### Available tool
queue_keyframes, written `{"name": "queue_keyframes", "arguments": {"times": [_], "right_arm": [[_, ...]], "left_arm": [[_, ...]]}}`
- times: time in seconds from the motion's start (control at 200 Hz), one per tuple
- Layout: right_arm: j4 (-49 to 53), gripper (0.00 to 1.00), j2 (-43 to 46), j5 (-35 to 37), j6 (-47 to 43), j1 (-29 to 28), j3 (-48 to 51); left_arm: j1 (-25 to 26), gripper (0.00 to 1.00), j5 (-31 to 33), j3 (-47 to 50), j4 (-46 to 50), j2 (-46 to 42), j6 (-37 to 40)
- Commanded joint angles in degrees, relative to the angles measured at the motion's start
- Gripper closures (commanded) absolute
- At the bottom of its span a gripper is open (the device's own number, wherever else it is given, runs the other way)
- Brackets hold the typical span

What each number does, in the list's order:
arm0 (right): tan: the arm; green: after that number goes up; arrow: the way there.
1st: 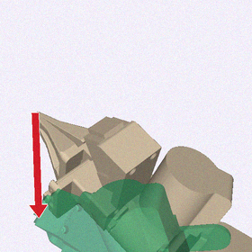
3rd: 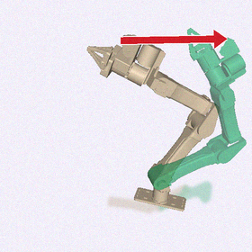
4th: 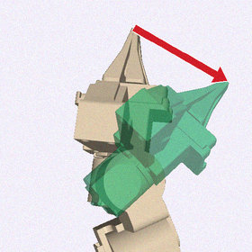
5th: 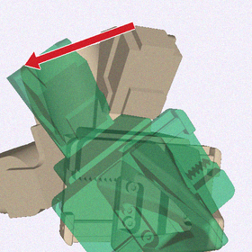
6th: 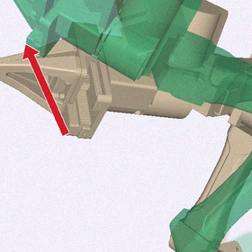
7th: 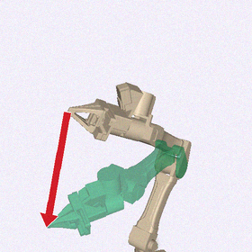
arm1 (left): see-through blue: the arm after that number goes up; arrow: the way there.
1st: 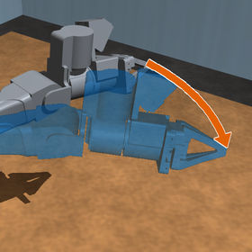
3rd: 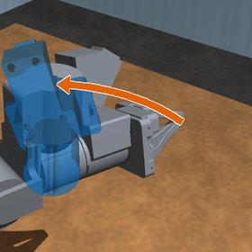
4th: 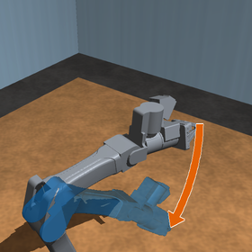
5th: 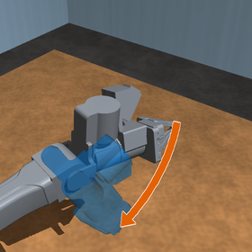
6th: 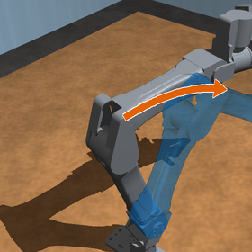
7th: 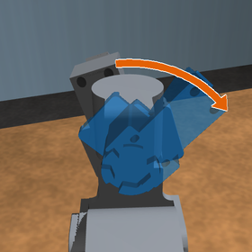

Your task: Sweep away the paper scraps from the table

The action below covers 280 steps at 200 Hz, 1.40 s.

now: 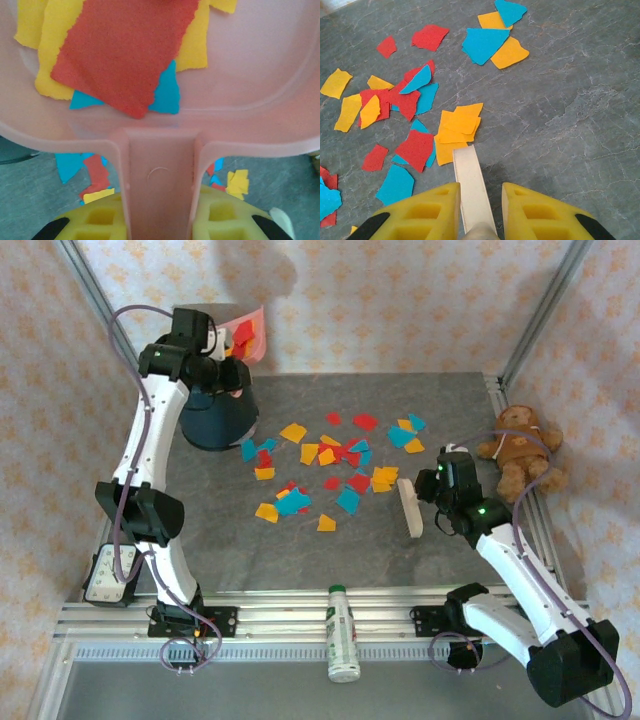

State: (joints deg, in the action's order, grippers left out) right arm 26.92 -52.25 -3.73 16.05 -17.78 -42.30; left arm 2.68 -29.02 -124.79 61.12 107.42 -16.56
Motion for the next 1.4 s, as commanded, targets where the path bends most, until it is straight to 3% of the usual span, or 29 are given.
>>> {"name": "queue_keyframes", "arguments": {"times": [0.0, 0.315, 0.836, 1.016, 1.186, 1.396], "right_arm": [[-1.69, 1.0, -0.07, -0.29, 0.02, 0.29, -0.63], [-1.21, 1.0, 0.04, -0.58, -0.05, 0.33, -0.67], [-0.44, 1.0, 0.22, -0.82, -0.23, 0.3, -0.85], [-0.35, 1.0, 0.14, -0.71, -0.32, 0.3, -0.94], [-0.2, 1.0, -0.05, -0.66, -0.5, 0.3, -1.06], [-0.24, 1.0, -0.44, -0.65, -0.63, 0.34, -1.2]], "left_arm": [[-1.85, 1.0, -4.78, -1.43, -4.52, 1.07, -4.72], [-5.35, 1.0, -12.73, 0.67, -14.26, 1.66, -16.07], [-7.38, 1.0, -19.13, 7.25, -30.68, 3.69, -32.11], [-7.95, 1.0, -22.37, 13.13, -42.14, 2.68, -41.16], [-8.21, 1.0, -22.77, 15.79, -47.06, 2.37, -45.53], [-8.6, 1.0, -24.24, 22.7, -64.5, -0.95, -59.92]]}}
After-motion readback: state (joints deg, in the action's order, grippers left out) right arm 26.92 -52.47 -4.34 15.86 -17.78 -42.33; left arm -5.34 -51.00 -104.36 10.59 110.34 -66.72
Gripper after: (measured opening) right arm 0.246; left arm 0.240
